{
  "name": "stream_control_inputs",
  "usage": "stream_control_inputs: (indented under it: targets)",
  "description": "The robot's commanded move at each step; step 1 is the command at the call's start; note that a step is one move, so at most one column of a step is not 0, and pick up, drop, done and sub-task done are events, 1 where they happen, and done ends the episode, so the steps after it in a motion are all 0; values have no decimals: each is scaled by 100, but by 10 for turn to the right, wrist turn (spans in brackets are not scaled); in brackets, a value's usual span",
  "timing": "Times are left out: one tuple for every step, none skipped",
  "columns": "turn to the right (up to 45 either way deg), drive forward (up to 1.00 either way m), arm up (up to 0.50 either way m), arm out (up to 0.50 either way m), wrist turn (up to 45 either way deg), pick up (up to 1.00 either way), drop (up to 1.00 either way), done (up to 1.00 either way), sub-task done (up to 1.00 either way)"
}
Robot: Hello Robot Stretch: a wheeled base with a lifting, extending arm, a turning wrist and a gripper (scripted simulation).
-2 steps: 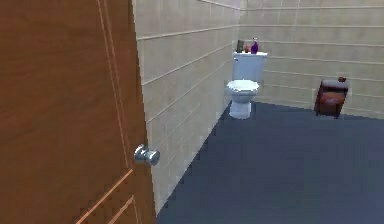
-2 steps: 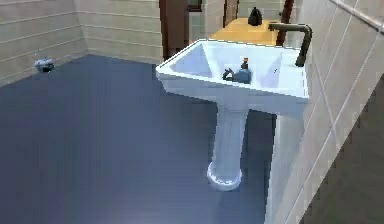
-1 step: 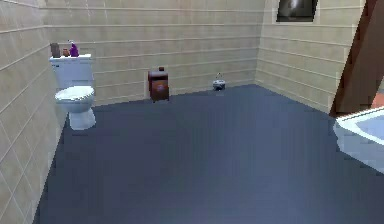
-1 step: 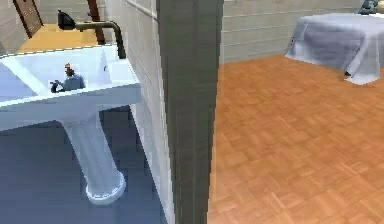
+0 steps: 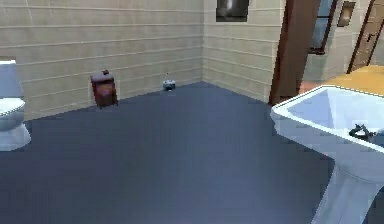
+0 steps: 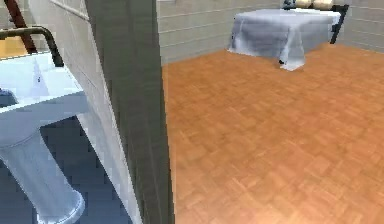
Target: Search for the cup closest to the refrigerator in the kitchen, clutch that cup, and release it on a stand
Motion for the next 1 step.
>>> stream_control_inputs:
  targets:
    - [0,85,0,0,0,0,0,0,0]
